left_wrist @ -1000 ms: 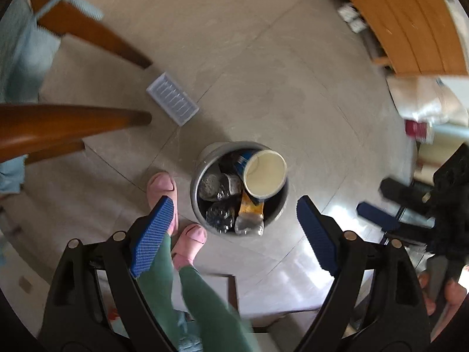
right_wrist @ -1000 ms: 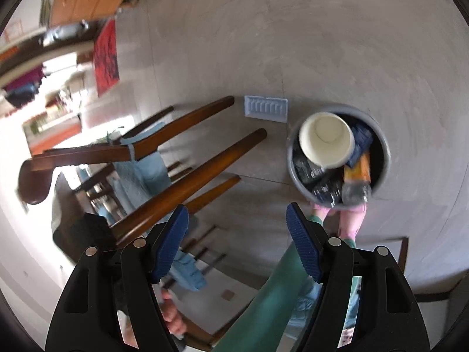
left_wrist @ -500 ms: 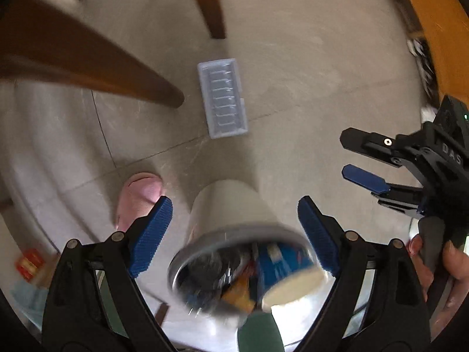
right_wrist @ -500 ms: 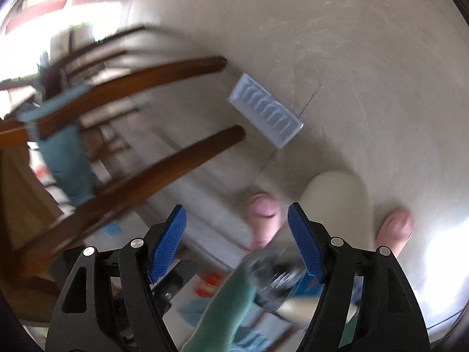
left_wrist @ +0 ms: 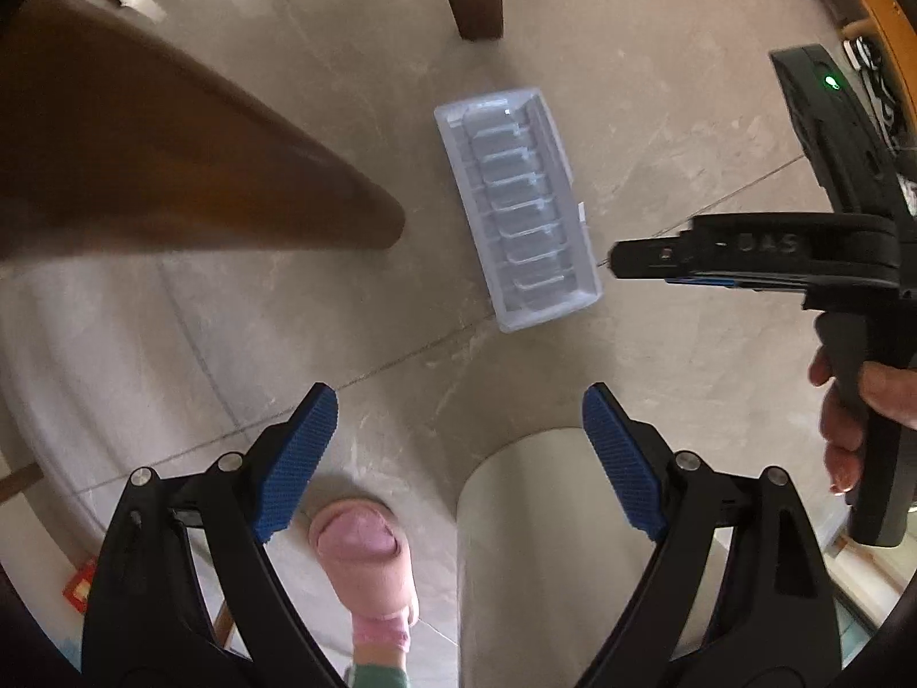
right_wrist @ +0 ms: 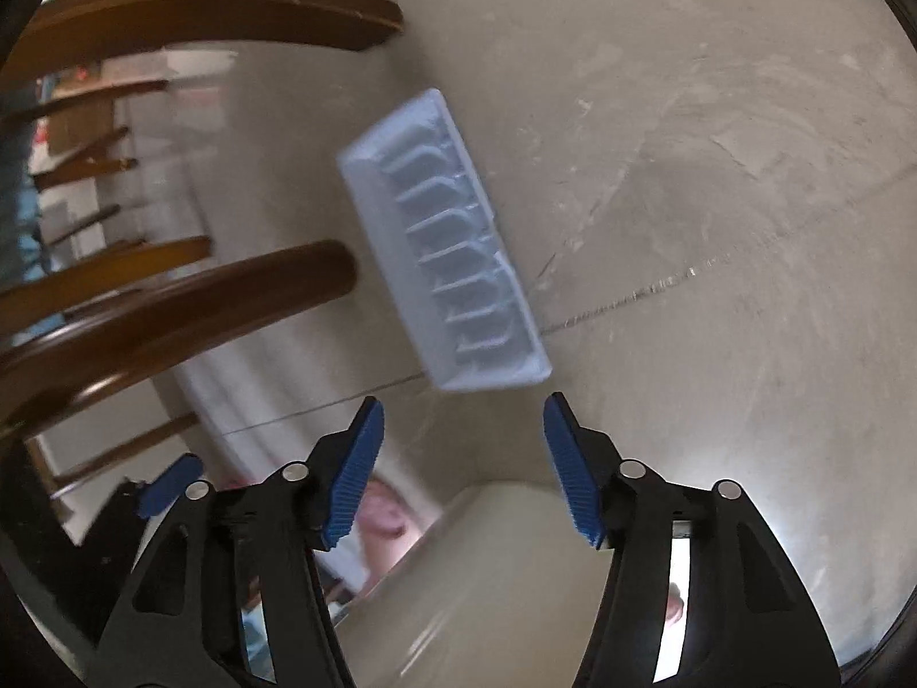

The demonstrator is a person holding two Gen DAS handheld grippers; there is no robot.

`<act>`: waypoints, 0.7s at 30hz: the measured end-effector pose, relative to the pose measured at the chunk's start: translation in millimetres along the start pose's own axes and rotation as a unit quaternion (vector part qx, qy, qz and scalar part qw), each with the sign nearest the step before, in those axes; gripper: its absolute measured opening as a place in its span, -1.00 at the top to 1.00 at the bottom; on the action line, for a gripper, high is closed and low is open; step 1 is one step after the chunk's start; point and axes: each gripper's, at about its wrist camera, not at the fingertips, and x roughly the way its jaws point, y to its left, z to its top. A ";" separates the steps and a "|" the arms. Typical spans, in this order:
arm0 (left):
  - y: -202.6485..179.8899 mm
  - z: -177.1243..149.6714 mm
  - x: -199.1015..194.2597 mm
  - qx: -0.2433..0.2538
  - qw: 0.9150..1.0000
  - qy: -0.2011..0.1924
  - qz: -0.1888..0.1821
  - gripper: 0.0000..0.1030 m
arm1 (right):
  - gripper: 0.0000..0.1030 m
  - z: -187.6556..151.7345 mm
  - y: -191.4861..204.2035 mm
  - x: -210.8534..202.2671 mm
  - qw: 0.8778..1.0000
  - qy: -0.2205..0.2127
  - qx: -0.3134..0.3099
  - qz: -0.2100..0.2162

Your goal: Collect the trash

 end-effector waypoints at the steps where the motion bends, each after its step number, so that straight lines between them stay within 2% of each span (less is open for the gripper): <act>1: 0.9 2.3 7.9 0.000 1.000 0.001 0.000 -0.65 | -0.07 3.1 -1.7 6.3 1.000 0.000 -0.002 -0.007; 4: 3.4 6.4 27.8 -0.008 1.000 0.013 0.005 -0.65 | 0.07 9.8 -6.5 23.1 0.999 -0.004 -0.009 -0.034; 6: 9.6 7.7 36.7 -0.023 1.000 0.015 -0.006 -0.65 | 0.08 13.8 -9.3 30.1 0.998 -0.010 -0.012 -0.054; 10: 7.2 11.0 47.2 -0.005 1.000 0.010 0.011 -0.65 | 0.25 17.0 -7.3 43.0 0.995 -0.009 -0.037 -0.089; 13: 6.9 14.7 49.1 -0.008 1.000 0.005 0.008 -0.57 | 0.55 18.2 -6.7 47.3 0.994 -0.017 -0.046 -0.102; 14: 5.7 15.9 49.0 -0.008 1.000 0.006 0.008 -0.53 | 0.81 17.6 -7.3 48.3 0.993 -0.016 -0.047 -0.103; 16: 3.2 17.7 47.2 0.001 1.000 0.006 0.008 -0.48 | 0.86 15.9 -4.7 48.2 0.992 -0.015 -0.048 -0.117; 18: 0.8 17.1 37.3 0.011 1.000 0.002 0.010 -0.48 | 0.92 11.6 -4.6 37.9 0.995 -0.018 -0.037 -0.089; 21: -6.6 13.4 16.0 0.009 1.000 0.000 0.002 -0.48 | 0.92 -0.5 -5.9 3.5 0.996 -0.030 -0.025 -0.075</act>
